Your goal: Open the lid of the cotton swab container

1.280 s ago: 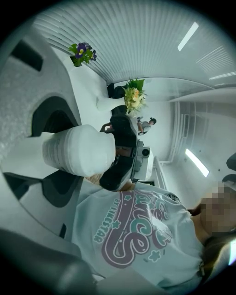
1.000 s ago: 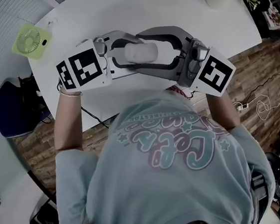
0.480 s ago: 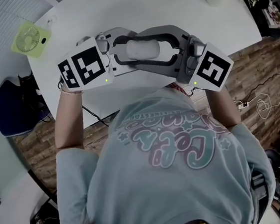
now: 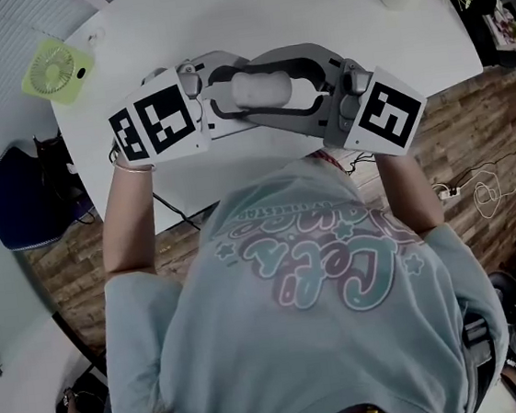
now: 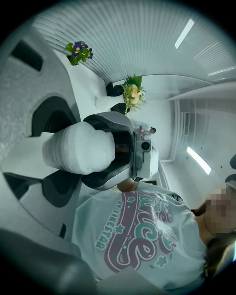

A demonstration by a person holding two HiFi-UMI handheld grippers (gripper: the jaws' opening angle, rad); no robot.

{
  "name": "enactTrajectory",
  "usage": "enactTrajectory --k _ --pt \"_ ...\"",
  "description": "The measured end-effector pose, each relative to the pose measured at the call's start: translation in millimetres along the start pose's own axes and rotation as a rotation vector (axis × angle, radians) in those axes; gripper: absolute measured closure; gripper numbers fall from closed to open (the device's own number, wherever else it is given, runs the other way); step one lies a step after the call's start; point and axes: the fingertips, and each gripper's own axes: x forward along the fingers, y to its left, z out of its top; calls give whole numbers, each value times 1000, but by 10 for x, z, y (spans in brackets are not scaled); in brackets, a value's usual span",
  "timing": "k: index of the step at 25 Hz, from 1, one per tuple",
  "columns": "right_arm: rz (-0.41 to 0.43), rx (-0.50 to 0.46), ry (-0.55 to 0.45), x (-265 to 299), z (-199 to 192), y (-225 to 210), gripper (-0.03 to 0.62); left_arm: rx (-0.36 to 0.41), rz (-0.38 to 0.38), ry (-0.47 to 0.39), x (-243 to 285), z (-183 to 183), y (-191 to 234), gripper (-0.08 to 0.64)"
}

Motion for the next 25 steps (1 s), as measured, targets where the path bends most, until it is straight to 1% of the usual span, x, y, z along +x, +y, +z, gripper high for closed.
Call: enactTrajectory --k 7,12,15,17,23,25 --pt "-3 10 12 9 -42 -3 380 11 17 28 24 -37 -1 360" --pt "8 56 9 6 -72 2 380 -2 8 25 26 -50 -24 360" --pt "9 88 49 -15 -156 -5 380 -13 8 26 47 -65 -20 360" --pt "12 108 58 -14 -179 1 380 -23 4 24 55 -76 -33 360" --pt "27 152 48 -27 -192 -8 380 -47 -7 21 77 -80 -38 360" --pt "32 192 43 -33 -216 -5 380 -47 -14 29 96 -102 -55 360"
